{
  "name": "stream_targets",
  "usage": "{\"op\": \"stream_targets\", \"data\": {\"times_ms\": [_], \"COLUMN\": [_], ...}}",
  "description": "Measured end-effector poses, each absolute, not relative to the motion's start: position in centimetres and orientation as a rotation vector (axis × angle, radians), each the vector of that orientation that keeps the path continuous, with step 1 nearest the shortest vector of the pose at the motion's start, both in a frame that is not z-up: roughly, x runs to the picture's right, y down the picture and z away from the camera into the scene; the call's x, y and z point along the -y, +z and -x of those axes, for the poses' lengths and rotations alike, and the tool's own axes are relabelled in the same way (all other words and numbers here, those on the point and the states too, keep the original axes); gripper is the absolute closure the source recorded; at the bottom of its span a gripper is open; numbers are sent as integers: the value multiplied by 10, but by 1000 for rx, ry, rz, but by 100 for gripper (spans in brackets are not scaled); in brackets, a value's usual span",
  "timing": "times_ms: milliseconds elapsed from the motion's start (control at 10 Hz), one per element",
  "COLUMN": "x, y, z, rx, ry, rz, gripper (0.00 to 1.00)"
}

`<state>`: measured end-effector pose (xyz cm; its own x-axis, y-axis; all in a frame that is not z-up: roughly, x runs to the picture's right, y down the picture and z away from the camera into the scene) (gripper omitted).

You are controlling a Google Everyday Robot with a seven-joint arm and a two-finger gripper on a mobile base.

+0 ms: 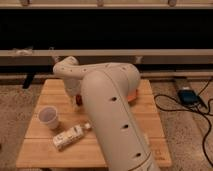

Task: Drag the pepper across the table

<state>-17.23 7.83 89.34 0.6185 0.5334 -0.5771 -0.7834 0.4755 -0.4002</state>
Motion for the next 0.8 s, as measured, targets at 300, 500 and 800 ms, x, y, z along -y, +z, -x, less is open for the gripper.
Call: {"op": "stream_targets", "data": {"times_ms": [300,500,800], "x": [-81,-87,-91], "y": [899,904,910], "z": [171,169,168], "rx": [-411,-422,-432], "ry": [843,850,873], "rz": [694,702,707], "gripper": [37,37,37]}}
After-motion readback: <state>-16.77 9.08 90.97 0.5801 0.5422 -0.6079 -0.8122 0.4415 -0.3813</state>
